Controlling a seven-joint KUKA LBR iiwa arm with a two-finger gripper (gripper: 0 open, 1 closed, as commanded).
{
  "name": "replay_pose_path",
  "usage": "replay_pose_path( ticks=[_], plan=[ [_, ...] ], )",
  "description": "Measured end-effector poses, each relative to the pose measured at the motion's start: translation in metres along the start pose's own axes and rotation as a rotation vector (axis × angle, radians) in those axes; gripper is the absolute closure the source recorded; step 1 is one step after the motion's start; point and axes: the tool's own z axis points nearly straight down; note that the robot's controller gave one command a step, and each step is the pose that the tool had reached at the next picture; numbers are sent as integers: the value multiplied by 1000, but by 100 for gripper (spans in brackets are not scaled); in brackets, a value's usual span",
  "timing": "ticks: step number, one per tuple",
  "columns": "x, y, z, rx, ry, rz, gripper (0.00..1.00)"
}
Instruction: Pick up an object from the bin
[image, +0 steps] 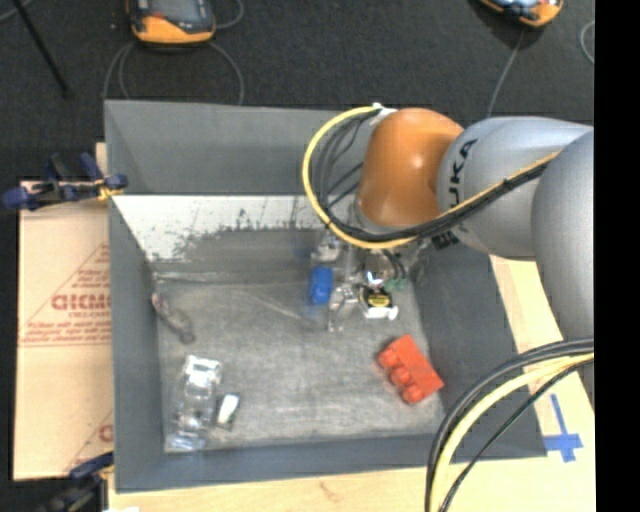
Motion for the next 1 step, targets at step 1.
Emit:
replay_pose_path(
  ticks=[1],
  plan=[
    [-7, -6, 30, -1, 5, -37, 0]
  ],
)
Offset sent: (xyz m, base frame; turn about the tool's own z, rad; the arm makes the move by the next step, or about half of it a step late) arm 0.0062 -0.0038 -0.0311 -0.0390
